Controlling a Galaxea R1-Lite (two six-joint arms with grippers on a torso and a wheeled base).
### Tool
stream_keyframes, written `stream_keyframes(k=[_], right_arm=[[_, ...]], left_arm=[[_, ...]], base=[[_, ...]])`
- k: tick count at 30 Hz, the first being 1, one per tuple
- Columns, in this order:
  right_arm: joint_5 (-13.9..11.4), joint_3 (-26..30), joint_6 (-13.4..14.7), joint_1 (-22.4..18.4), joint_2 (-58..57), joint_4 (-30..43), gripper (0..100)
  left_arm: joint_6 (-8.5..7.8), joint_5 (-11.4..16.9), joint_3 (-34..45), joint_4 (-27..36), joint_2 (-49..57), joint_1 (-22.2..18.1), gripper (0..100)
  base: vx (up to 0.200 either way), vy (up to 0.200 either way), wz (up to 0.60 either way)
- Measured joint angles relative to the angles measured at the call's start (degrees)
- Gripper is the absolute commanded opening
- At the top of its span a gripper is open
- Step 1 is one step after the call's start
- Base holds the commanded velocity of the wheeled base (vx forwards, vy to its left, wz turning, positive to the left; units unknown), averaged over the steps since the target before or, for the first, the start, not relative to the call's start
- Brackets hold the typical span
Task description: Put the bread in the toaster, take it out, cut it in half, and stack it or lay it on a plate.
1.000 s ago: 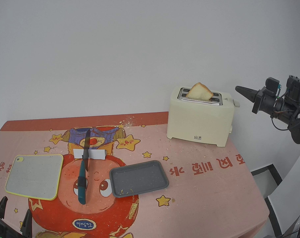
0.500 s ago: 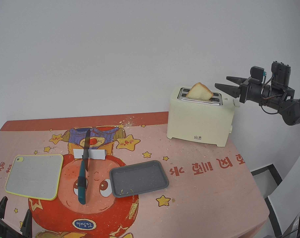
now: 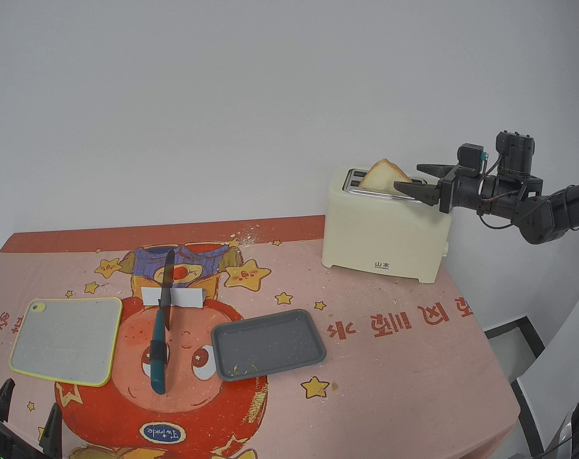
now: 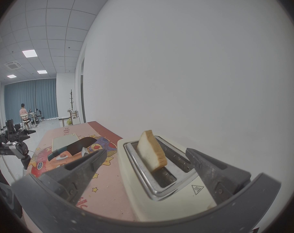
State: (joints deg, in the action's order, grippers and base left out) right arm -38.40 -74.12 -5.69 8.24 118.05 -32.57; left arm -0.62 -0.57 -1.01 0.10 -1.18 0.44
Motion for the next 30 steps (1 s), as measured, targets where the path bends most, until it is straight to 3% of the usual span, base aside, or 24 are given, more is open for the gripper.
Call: stream_keyframes(k=[17, 18, 30], right_arm=[[0.0, -8.0, -0.1, 1.12, 6.21, 0.06, 100], [0.02, -8.22, -0.1, 1.12, 6.31, 0.12, 0], [0.11, -8.63, -1.48, 1.76, 6.58, 2.88, 0]], left_arm=[[0.02, -0.02, 0.0, 0.0, 0.0, 0.0, 100], [0.0, -0.02, 0.0, -0.02, 0.0, 0.0, 100], [0.0, -0.02, 0.0, 0.0, 0.0, 0.0, 100]], base=[[0.0, 0.0, 0.0], [0.0, 0.0, 0.0], [0.0, 0.0, 0.0]])
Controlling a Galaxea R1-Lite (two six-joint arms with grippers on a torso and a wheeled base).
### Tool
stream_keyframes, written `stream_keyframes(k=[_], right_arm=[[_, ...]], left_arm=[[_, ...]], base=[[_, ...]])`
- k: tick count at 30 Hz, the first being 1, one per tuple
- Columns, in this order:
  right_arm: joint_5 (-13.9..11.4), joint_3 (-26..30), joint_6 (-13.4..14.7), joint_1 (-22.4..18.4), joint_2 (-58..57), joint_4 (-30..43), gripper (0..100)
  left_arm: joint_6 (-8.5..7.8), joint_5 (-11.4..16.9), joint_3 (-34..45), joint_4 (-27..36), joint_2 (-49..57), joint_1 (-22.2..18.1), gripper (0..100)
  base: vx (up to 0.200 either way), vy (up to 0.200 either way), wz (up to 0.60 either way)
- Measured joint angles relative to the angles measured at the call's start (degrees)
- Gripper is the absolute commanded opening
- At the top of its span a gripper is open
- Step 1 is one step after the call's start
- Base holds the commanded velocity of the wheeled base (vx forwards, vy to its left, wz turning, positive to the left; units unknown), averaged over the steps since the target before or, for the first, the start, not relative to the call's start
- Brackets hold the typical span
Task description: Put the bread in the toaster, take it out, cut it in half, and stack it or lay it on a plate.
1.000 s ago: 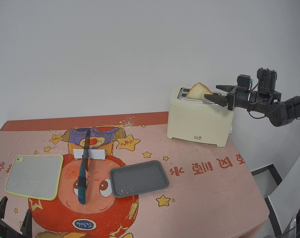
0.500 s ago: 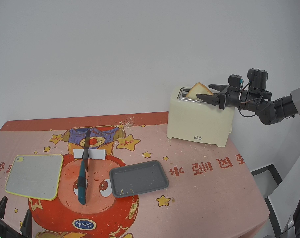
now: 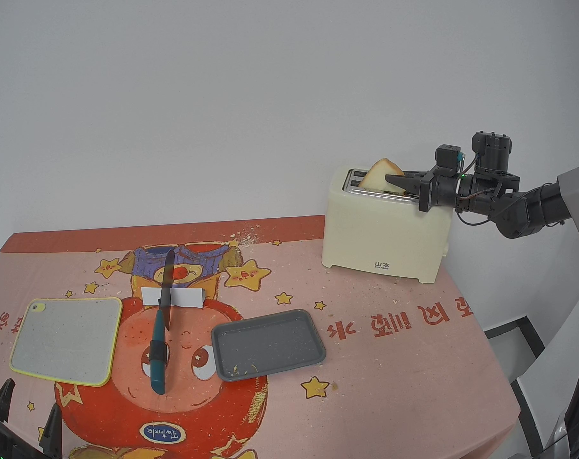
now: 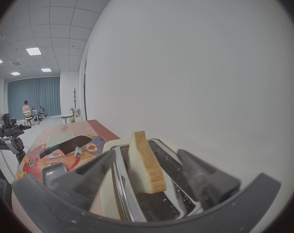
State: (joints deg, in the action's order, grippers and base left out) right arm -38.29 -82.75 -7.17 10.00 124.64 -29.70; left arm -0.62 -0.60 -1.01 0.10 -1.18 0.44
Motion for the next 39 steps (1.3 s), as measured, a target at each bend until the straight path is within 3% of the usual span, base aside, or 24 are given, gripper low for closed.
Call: stream_keyframes(k=[23, 25, 31, 39], right_arm=[[0.06, 4.11, 0.63, 0.39, -11.63, 0.06, 0], [0.26, 4.86, 1.78, 1.05, -13.91, 0.13, 0], [2.38, 8.25, 8.62, 3.93, -20.83, 0.13, 0], [6.85, 20.6, 15.32, 7.64, -29.49, -0.22, 0]], left_arm=[[0.0, 0.0, 0.0, 0.0, 0.0, 0.0, 100], [0.0, 0.0, 0.0, 0.0, 0.0, 0.0, 100], [0.0, 0.0, 0.0, 0.0, 0.0, 0.0, 100], [0.02, 0.02, 0.0, 0.0, 0.0, 0.0, 100]], base=[[0.0, 0.0, 0.0], [0.0, 0.0, 0.0], [0.0, 0.0, 0.0], [0.0, 0.0, 0.0]])
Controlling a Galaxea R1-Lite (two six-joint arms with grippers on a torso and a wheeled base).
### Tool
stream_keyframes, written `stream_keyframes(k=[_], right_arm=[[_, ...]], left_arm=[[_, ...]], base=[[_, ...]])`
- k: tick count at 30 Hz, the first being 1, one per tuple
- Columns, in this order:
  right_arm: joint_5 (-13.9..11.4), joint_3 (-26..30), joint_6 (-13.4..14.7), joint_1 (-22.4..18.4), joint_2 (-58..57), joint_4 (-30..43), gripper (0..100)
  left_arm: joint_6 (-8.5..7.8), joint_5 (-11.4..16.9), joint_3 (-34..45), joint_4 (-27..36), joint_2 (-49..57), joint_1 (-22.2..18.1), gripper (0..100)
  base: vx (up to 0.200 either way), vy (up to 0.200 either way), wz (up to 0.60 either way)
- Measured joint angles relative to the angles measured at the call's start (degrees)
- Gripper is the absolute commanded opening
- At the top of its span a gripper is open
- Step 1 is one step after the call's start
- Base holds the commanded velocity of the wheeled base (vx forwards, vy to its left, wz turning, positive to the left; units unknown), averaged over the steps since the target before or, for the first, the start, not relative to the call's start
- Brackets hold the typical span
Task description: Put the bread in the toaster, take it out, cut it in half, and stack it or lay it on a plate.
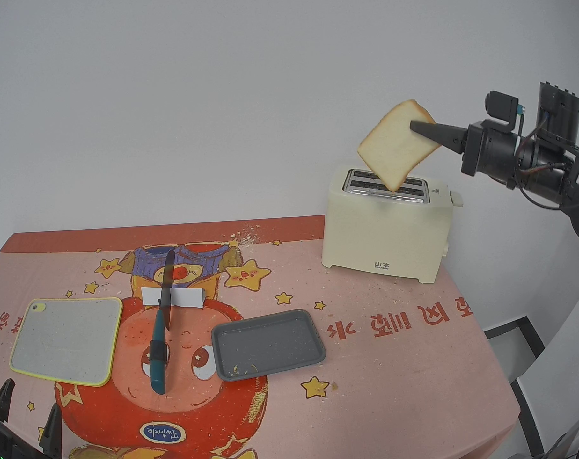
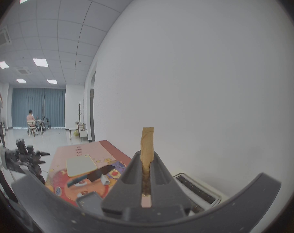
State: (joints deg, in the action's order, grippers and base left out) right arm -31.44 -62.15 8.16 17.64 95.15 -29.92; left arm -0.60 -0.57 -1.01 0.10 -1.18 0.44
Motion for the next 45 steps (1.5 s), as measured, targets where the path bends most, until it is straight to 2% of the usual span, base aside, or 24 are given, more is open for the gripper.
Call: stream_keyframes(k=[7, 9, 10, 15, 17, 20, 23, 26, 29, 32, 37, 45], right_arm=[[3.22, 12.59, 6.78, 3.85, -5.07, -0.57, 0], [4.24, 15.41, 10.45, 5.75, -6.58, -0.73, 0], [4.84, 17.08, 13.48, 7.19, -7.64, -0.77, 0], [6.92, 21.52, 24.49, 12.15, -11.5, -1.23, 0], [7.44, 23.34, 26.82, 13.6, -12.82, -1.63, 0], [8.18, 26.26, 27.56, 15.18, -14.31, -2.33, 0], [10.45, 28.05, 28.11, 16.97, -15.35, -3.41, 0], [12.45, 29.79, 30.07, 18.1, -16.13, -3.8, 0], [12.75, 30.87, 32.27, 18.58, -16.54, -4.6, 0], [12.89, 31.44, 33.12, 19.63, -16.74, -5.44, 0], [12.89, 31.72, 35.47, 22.98, -16.68, -7.14, 0], [12.92, 32.02, 35.91, 23.98, -16.4, -8.7, 0]], left_arm=[[-0.02, -0.02, 0.0, 0.0, 0.0, 0.0, 100], [-0.02, -0.02, 0.0, 0.0, 0.0, 0.0, 100], [-0.02, -0.02, 0.0, 0.0, 0.0, 0.0, 100], [0.0, -0.02, 0.0, 0.0, 0.0, 0.0, 100], [-0.02, -0.02, 0.0, 0.0, 0.0, 0.0, 100], [-0.02, 0.0, 0.0, 0.0, 0.0, 0.0, 100], [-0.02, 0.15, 0.0, 0.0, 0.0, 0.0, 100], [0.0, 0.22, 0.0, 0.0, 0.0, 0.0, 100], [0.0, 0.26, 0.0, 0.0, 0.0, 0.0, 100], [0.0, 0.26, 0.0, 0.0, 0.0, 0.0, 100], [-0.02, 0.33, 0.0, 0.0, 0.0, 0.0, 100], [-0.02, 0.02, 0.0, -0.02, 0.0, 0.0, 100]], base=[[0.0, 0.0, 0.0], [0.0, 0.0, 0.0], [0.0, 0.0, 0.0], [0.0, 0.0, 0.0], [0.0, 0.0, 0.0], [0.0, 0.0, 0.0], [0.0, 0.0, 0.0], [0.0, 0.0, 0.0], [0.0, 0.0, 0.0], [0.0, 0.0, 0.0], [0.0, 0.2, 0.0], [0.0, 0.2, 0.0]])
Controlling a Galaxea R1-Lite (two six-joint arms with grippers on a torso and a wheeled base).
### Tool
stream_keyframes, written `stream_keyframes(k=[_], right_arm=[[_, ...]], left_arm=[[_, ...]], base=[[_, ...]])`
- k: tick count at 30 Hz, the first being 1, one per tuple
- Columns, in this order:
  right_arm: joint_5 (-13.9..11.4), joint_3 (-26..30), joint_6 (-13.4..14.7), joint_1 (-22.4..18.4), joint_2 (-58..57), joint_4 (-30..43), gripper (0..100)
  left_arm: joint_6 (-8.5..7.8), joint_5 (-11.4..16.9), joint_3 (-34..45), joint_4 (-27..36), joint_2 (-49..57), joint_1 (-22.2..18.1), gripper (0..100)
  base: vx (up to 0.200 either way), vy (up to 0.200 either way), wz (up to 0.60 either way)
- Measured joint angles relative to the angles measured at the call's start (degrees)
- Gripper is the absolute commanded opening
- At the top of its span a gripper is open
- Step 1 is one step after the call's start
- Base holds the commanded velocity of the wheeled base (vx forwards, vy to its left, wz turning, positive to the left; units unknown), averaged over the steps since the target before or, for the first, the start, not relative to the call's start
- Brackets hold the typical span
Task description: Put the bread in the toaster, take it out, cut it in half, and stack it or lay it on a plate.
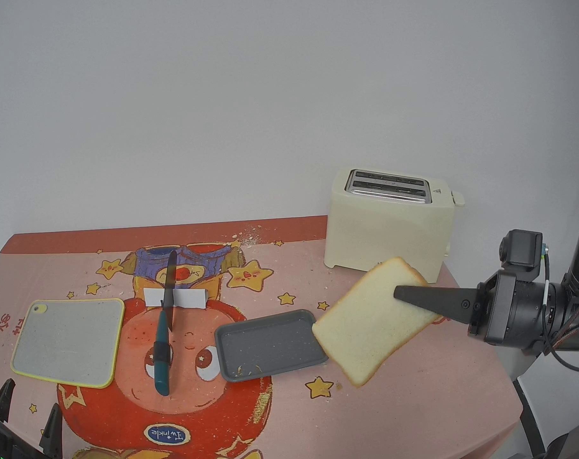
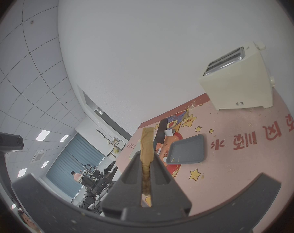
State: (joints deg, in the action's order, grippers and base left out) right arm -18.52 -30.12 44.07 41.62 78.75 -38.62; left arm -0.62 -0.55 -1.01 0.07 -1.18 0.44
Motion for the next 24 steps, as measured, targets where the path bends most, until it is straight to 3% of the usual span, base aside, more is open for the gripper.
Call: stream_keyframes(k=[24], right_arm=[[-0.09, 0.33, 1.39, 0.63, 0.6, -0.02, 0]], left_arm=[[0.84, -0.13, 0.0, 0.0, 0.0, 0.0, 100]], base=[[0.0, 0.2, 0.0]])
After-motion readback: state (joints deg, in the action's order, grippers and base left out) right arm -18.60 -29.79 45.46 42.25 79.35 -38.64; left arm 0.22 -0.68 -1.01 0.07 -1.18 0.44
